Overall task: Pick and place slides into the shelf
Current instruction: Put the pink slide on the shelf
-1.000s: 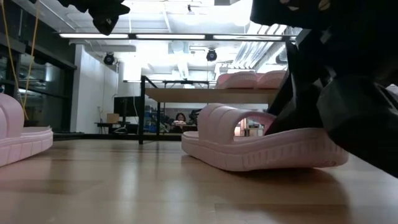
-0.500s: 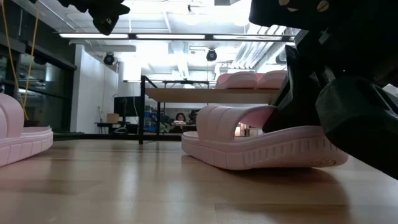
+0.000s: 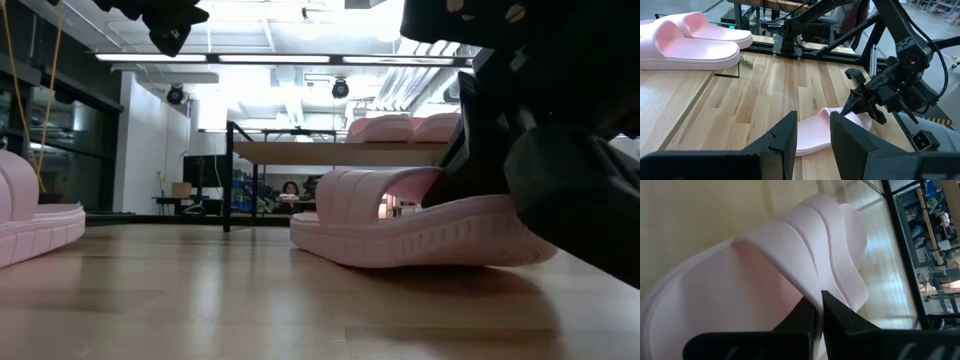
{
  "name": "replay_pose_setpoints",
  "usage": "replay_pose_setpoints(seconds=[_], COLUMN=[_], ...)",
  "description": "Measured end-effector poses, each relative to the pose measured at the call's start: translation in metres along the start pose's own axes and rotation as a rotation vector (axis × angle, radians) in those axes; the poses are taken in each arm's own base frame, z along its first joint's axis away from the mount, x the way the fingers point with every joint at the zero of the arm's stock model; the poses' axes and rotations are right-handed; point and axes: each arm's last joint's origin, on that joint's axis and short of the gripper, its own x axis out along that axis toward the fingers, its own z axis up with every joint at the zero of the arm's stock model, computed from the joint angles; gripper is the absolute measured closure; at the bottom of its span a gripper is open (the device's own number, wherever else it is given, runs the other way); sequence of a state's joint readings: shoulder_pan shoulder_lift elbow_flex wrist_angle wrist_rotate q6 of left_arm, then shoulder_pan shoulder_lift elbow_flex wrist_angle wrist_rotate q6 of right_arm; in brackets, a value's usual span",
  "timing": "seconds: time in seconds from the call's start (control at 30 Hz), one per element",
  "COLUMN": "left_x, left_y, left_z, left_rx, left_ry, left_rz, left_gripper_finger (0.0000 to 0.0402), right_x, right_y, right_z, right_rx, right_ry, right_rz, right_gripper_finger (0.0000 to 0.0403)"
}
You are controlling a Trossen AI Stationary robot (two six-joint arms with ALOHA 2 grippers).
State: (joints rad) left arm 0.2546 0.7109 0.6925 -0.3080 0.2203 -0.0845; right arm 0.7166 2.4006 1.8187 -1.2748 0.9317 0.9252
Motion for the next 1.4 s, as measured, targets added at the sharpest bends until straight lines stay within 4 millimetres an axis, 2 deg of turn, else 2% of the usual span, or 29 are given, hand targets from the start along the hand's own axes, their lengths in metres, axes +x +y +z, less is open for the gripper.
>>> replay_pose_setpoints(seconds=[0.13,0.5,1.07,1.4], left_x=[0.000,0.000,0.000,0.000], left_y=[0.000,0.000,0.000,0.000], left_z=[0.000,0.000,0.000,0.000], left_rx=[0.000,0.000,0.000,0.000], left_ry=[0.000,0.000,0.001,0.001], left_rz=[0.000,0.000,0.000,0.000], left_gripper_finger=[0.0300,0.0300,0.0300,0.0300], right_x=[-0.001,-0.019,0.006,-0.009], right_y=[-0.008,-0.034,-0.052,-0.075], right_z=[0.005,0.021,0.036,0.045], right_rx=[-0.001,0.014,-0.013,0.042], right_ry=[0.041,0.045,0.097,0.058], right_rz=[-0.007,-0.084,-0.111,-0.092], right_gripper_finger=[0.0402,0.0402,0.0402,0.0402])
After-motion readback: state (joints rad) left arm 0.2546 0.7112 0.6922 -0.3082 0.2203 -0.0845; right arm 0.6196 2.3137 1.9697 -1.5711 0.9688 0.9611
